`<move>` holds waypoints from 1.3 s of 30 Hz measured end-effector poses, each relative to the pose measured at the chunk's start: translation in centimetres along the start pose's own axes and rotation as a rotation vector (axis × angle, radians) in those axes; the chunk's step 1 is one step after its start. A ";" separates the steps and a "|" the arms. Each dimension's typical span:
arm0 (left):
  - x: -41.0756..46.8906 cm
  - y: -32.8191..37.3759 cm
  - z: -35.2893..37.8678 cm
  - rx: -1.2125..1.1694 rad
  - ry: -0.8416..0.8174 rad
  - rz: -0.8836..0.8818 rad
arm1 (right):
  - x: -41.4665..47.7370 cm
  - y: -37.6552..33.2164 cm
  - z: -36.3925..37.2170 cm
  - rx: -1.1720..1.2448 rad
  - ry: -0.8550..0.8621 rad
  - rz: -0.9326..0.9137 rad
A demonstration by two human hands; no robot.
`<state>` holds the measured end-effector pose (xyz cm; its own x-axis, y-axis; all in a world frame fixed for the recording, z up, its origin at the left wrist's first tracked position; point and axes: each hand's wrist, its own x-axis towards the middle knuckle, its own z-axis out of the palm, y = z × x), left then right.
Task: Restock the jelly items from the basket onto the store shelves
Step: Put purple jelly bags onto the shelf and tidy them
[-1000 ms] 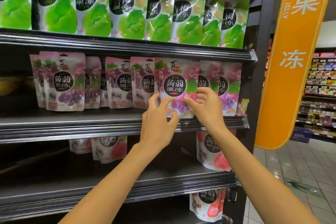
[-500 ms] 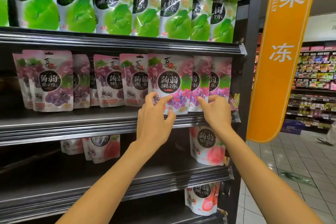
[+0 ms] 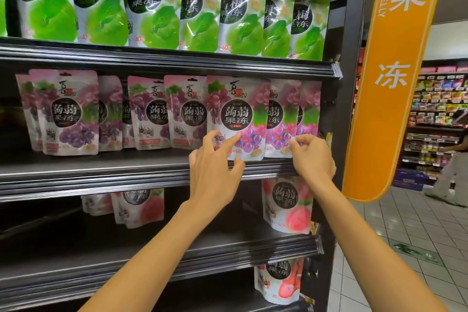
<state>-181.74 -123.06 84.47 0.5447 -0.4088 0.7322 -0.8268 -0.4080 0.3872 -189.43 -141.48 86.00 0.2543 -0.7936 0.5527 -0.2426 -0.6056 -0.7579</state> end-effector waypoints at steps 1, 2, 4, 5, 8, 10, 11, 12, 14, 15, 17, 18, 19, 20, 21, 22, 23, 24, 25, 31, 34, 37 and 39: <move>-0.1 0.0 0.0 -0.007 0.004 -0.003 | -0.1 0.1 0.1 0.014 0.011 -0.006; -0.3 0.1 -0.1 -0.020 0.008 -0.007 | -0.2 0.2 0.2 0.036 0.029 -0.012; -0.8 0.1 -0.2 -0.055 0.012 -0.007 | -0.8 0.4 0.5 0.101 0.093 -0.035; -1.1 0.0 -0.2 -0.086 0.016 -0.005 | -1.2 0.4 0.6 0.141 0.129 -0.053; -2.3 -0.4 -0.6 -0.281 0.058 0.001 | -3.4 0.3 1.0 0.345 0.121 -0.137; -3.3 -0.8 -1.1 -0.411 0.136 0.037 | -5.3 0.2 1.4 0.473 0.041 -0.195; -4.1 -1.5 -1.4 -0.447 0.181 0.043 | -6.5 0.2 1.9 0.512 0.003 -0.213; -4.7 -1.9 -1.6 -0.476 0.218 0.040 | -7.6 0.4 2.2 0.542 -0.023 -0.222; -6.6 -3.1 -1.7 -0.511 0.240 0.002 | -10.2 0.9 2.9 0.589 -0.104 -0.208; -7.8 -4.0 -1.7 -0.517 0.224 -0.030 | -11.7 1.2 3.5 0.607 -0.160 -0.188; -10.7 -6.2 -1.8 -0.528 0.155 -0.114 | -15.3 2.0 4.7 0.625 -0.265 -0.137; -12.3 -7.5 -1.9 -0.532 0.111 -0.169 | -17.3 2.5 5.4 0.627 -0.319 -0.102; -14.0 -8.9 -2.0 -0.533 0.065 -0.230 | -19.4 3.1 6.1 0.620 -0.377 -0.058; -15.9 -10.5 -2.1 -0.534 0.020 -0.295 | -21.7 3.8 7.0 0.605 -0.435 -0.010; -17.9 -12.2 -2.2 -0.532 -0.021 -0.359 | -24.1 4.8 7.9 0.585 -0.487 0.045; -20.1 -14.0 -2.3 -0.529 -0.059 -0.419 | -26.7 5.8 8.8 0.560 -0.531 0.111; -22.5 -15.9 -2.4 -0.525 -0.097 -0.477 | -29.4 6.8 9.7 0.528 -0.569 0.181; -24.9 -17.8 -2.5 -0.528 -0.135 -0.537 | -32.1 7.8 10.6 0.490 -0.603 0.248; -27.5 -19.7 -2.6 -0.538 -0.177 -0.606 | -35.0 8.7 11.4 0.452 -0.635 0.311; -44.3 -29.2 -2.0 -0.559 -0.377 -1.074 | -51.4 14.9 15.6 0.273 -0.850 0.636; -51.9 -32.4 -1.0 -0.539 -0.422 -1.291 | -58.2 18.9 17.5 0.157 -0.928 0.735; -58.9 -35.4 1.1 -0.502 -0.506 -1.481 | -64.5 23.7 19.6 0.065 -0.971 0.838; -63.8 -37.3 2.6 -0.486 -0.516 -1.605 | -68.4 27.2 20.9 0.011 -1.039 0.871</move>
<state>-185.30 -83.89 21.89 0.6962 -0.1153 -0.7085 0.6157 -0.4116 0.6719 -193.84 -102.38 20.35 0.6080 -0.5021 -0.6150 -0.6799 0.0706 -0.7299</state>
